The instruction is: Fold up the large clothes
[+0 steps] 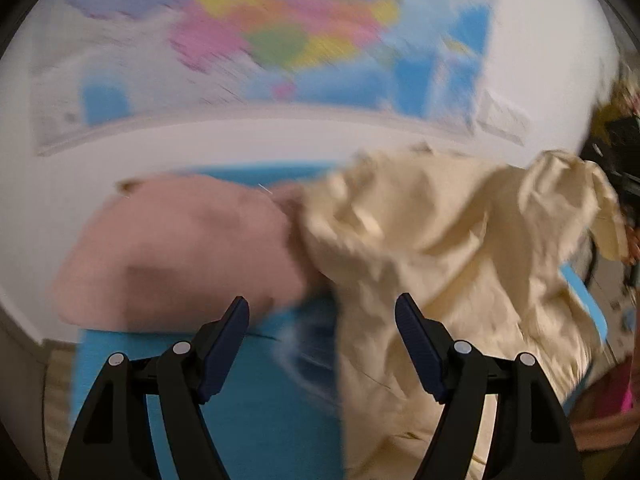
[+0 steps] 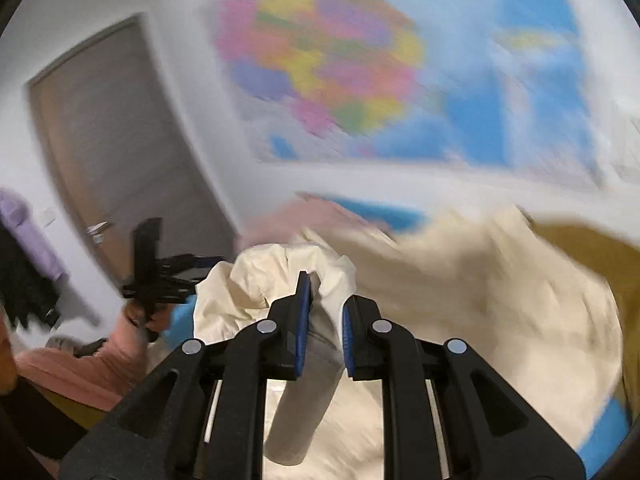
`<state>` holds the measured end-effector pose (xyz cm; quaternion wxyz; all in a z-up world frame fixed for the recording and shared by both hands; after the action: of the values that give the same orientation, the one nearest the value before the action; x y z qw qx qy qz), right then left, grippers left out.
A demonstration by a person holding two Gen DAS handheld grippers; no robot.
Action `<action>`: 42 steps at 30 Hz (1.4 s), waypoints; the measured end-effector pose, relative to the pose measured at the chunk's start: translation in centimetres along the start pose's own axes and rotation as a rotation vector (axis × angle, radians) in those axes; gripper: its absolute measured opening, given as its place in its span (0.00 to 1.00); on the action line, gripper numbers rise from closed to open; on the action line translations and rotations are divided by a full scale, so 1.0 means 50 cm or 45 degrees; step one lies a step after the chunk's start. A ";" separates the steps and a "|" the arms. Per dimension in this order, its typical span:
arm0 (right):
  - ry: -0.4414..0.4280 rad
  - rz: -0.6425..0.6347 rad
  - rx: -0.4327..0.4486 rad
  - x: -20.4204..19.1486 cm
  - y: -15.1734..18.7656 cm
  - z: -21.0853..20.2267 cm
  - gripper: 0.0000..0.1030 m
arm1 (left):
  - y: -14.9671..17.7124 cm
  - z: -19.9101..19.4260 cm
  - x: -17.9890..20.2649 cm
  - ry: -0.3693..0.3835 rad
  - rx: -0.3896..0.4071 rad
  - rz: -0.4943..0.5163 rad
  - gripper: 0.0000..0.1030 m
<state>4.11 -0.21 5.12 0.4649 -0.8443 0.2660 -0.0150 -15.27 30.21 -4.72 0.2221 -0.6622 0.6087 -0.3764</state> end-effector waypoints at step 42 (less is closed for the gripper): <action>0.021 0.118 -0.200 -0.022 -0.083 0.434 0.42 | 0.095 0.125 0.065 0.201 -0.234 0.047 0.81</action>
<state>10.91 18.96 -3.64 0.3953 -0.8648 0.3089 0.0205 -13.60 25.24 -11.41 0.1188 -0.6367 0.6684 -0.3657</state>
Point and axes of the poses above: each gripper's, at about its wrist camera, not at the fingertips, and z roughly the way its jaws point, x to its right, y to its underside, the point moved 8 cm from there along z, roughly the way its jaws point, and after that the axes turned 10 degrees about y, right-handed, at the moved point
